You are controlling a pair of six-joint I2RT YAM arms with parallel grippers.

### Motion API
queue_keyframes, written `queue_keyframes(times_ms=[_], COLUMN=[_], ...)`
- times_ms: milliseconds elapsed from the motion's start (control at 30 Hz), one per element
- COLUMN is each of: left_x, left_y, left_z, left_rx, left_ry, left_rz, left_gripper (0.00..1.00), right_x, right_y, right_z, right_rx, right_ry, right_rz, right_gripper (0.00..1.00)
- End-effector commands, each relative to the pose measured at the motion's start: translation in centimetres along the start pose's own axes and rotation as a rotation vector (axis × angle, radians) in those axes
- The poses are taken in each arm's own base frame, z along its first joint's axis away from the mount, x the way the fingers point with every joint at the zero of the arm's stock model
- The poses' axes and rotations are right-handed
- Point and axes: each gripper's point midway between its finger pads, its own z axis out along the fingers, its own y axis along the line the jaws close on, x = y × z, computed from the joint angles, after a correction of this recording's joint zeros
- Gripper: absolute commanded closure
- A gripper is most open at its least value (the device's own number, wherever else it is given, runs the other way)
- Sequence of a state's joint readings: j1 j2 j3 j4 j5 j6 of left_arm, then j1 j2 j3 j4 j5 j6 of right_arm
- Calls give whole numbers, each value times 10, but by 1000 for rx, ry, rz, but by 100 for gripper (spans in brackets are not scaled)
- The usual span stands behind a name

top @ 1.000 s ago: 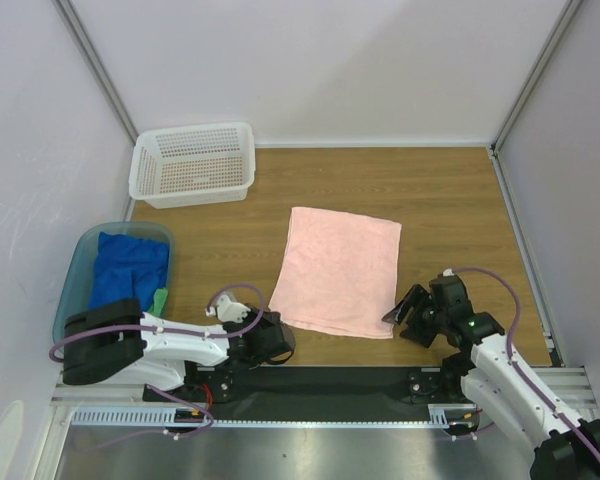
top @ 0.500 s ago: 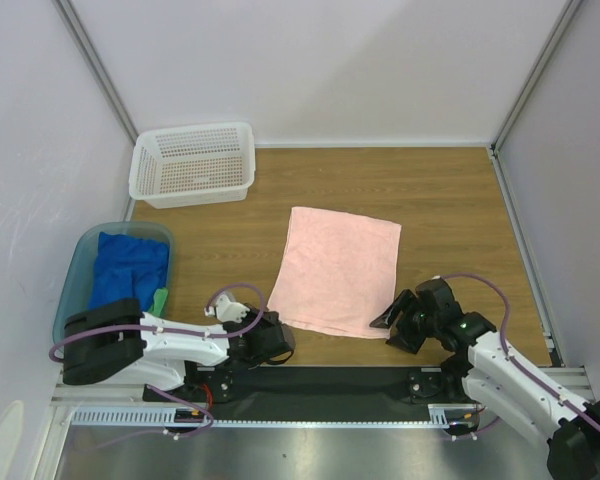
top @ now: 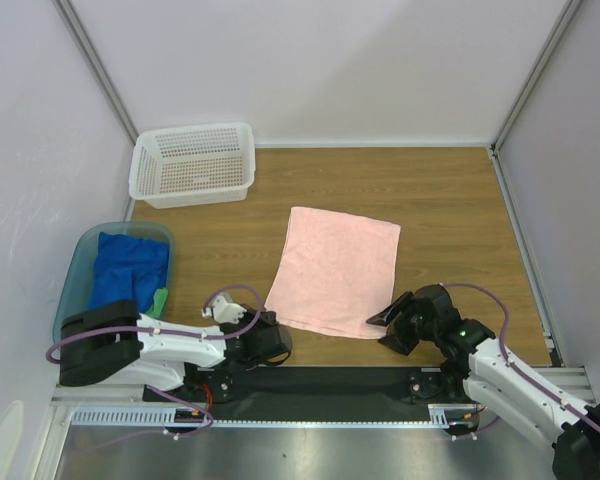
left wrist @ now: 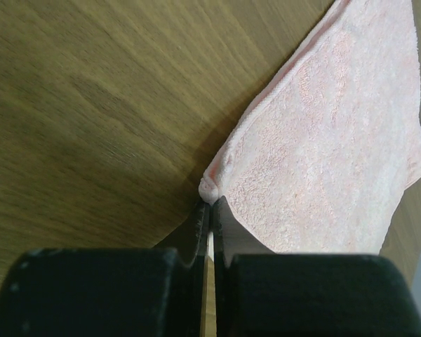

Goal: Fold and stack the towels
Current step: Fold the towel

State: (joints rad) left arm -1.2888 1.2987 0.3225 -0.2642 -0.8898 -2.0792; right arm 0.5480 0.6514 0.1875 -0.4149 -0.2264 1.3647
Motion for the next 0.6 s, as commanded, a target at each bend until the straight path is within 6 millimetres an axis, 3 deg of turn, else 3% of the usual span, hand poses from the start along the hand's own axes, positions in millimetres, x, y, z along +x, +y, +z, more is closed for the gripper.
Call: queue_keyframes(times_ms=[0, 300, 567], left_x=[-28, -28, -35], left_y=[100, 102, 94], left_z=[2, 3, 0], left_rx=[-339, -340, -328], left_ry=[-85, -84, -114], left_rz=[-204, -204, -166], left_gripper=[100, 100, 100], right_x=[-14, -23, -24], right_y=[-24, -32, -32], right_z=[10, 8, 2], right_rx=[85, 128, 154], right_ry=[-87, -141, -146], right_rz=[24, -5, -57], right_gripper=[33, 52, 90])
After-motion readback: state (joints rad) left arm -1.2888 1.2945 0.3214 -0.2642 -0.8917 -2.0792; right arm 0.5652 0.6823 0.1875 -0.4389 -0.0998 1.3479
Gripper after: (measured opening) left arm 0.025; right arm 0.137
